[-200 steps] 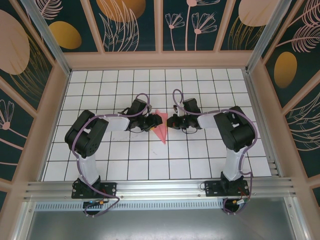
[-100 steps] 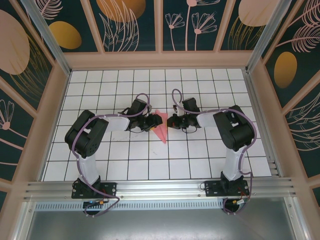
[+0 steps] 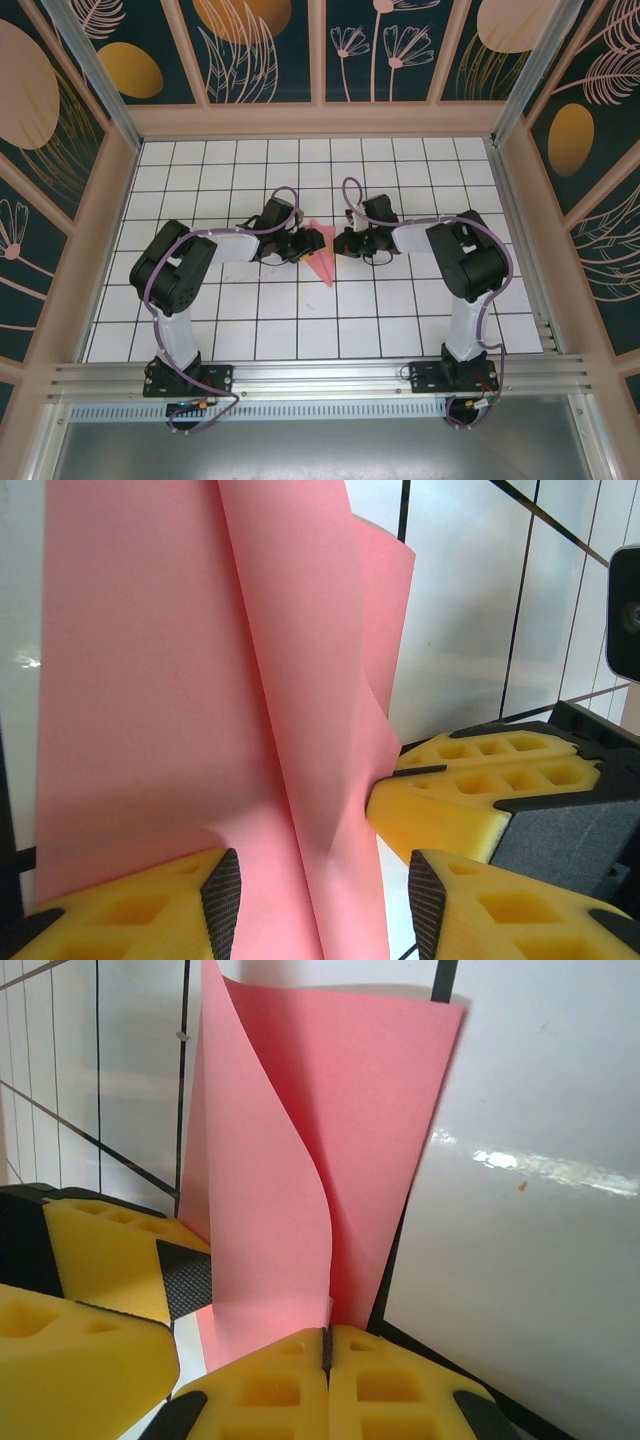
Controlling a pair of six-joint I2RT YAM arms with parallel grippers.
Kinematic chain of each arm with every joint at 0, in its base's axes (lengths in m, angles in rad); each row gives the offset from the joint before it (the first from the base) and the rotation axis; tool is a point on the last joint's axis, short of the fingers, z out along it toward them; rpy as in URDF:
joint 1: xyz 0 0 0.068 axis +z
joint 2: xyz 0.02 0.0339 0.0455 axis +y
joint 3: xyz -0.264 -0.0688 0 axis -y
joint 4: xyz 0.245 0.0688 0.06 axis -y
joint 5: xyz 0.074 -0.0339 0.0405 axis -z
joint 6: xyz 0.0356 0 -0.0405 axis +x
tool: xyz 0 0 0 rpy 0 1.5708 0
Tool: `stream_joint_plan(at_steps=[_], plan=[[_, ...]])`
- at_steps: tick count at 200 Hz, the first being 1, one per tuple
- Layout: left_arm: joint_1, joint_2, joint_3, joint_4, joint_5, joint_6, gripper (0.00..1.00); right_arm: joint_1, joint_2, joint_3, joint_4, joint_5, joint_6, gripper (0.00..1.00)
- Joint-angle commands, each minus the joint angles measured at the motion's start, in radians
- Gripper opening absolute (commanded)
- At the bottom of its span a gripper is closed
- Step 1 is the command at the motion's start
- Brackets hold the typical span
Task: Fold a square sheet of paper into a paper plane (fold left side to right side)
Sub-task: Fourth fold the wing at the center of the table.
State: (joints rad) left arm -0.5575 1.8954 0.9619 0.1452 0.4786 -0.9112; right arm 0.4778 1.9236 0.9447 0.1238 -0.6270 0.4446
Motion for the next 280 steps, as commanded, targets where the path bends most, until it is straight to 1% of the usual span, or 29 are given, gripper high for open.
stream_joint_plan(at_steps=[1,29,32,56,81,95,105,188,252,280], plan=[[-0.012,0.017,0.0,-0.03,-0.046,0.02,0.51,0.02,0.024,0.006,-0.075,0.056,-0.003,0.03],[-0.013,-0.03,0.005,-0.061,-0.052,0.03,0.51,0.022,0.034,0.012,-0.11,0.084,-0.001,0.03],[-0.013,-0.036,0.032,-0.065,-0.054,0.033,0.51,0.022,0.034,0.01,-0.111,0.084,-0.001,0.03],[-0.013,-0.068,0.06,-0.098,-0.067,0.043,0.5,0.023,0.036,0.011,-0.113,0.088,0.002,0.03],[-0.013,-0.082,0.08,-0.107,-0.063,0.043,0.42,0.024,0.036,0.014,-0.118,0.09,-0.003,0.03],[-0.013,-0.072,0.092,-0.095,-0.041,0.039,0.37,0.024,0.034,0.015,-0.118,0.09,-0.003,0.03],[-0.013,-0.059,0.1,-0.085,-0.025,0.034,0.35,0.025,0.034,0.015,-0.115,0.089,-0.004,0.03],[-0.013,0.063,0.162,-0.045,0.024,0.016,0.35,0.028,0.031,0.017,-0.114,0.087,-0.009,0.03],[-0.012,0.11,0.145,-0.055,0.0,0.029,0.35,0.03,0.026,0.021,-0.12,0.089,-0.014,0.03],[-0.013,0.125,0.116,-0.05,-0.011,0.03,0.35,0.03,0.003,0.023,-0.114,0.087,-0.017,0.06]])
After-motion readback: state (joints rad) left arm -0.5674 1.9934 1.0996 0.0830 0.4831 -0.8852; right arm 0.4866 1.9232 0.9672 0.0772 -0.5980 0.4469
